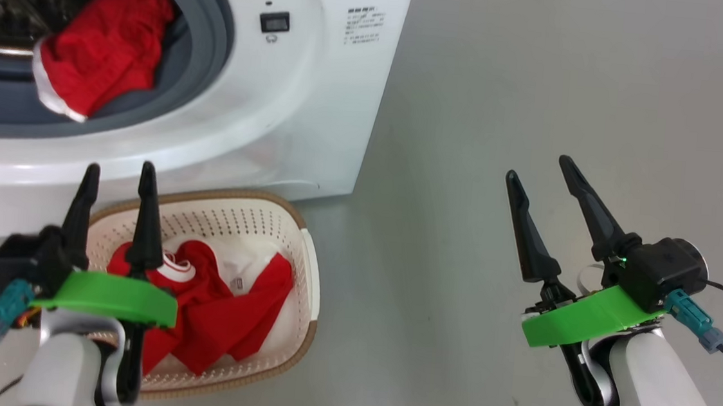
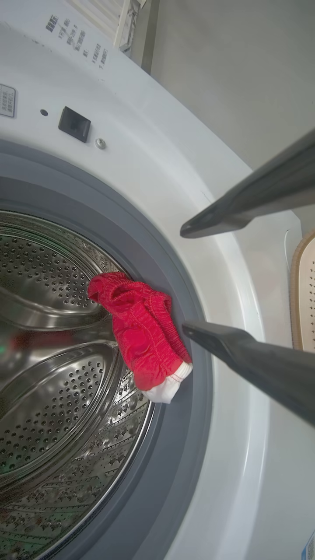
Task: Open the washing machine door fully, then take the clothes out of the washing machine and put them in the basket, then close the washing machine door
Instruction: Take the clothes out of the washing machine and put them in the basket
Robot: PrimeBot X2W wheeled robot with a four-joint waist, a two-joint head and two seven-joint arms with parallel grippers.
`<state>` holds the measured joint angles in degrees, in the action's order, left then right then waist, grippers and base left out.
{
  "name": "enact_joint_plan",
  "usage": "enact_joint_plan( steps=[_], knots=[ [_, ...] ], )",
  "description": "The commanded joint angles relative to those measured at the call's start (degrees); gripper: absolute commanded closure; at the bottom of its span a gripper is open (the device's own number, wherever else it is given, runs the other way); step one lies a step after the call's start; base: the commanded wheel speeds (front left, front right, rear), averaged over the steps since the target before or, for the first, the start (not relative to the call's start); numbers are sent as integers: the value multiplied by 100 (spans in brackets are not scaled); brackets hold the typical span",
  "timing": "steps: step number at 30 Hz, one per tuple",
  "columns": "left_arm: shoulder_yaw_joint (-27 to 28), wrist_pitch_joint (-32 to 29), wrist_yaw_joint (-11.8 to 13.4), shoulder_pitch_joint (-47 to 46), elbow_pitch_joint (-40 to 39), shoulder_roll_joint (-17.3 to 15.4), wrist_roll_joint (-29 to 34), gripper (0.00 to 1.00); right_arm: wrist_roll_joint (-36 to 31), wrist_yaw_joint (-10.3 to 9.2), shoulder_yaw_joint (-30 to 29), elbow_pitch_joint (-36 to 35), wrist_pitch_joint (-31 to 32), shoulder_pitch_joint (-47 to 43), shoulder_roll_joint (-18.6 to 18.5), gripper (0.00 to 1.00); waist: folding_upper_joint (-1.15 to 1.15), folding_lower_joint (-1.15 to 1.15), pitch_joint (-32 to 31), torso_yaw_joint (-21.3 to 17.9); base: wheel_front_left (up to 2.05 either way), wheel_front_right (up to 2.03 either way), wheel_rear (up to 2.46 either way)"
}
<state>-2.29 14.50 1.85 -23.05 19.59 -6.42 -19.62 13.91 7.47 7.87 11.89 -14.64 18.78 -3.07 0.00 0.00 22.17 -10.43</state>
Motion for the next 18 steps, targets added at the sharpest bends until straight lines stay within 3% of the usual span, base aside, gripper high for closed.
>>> enact_joint_plan(
  steps=[1,18],
  knots=[
    [209,50,30,219,-260,-79,10,0,-67,2,53,-120,-36,-122,3,0,0,0,-284,5,0,0,0],
    [273,50,92,1201,-873,-114,103,0,-166,2,-12,-59,-36,-622,-20,0,0,0,-1198,-71,0,0,0]
  ],
)
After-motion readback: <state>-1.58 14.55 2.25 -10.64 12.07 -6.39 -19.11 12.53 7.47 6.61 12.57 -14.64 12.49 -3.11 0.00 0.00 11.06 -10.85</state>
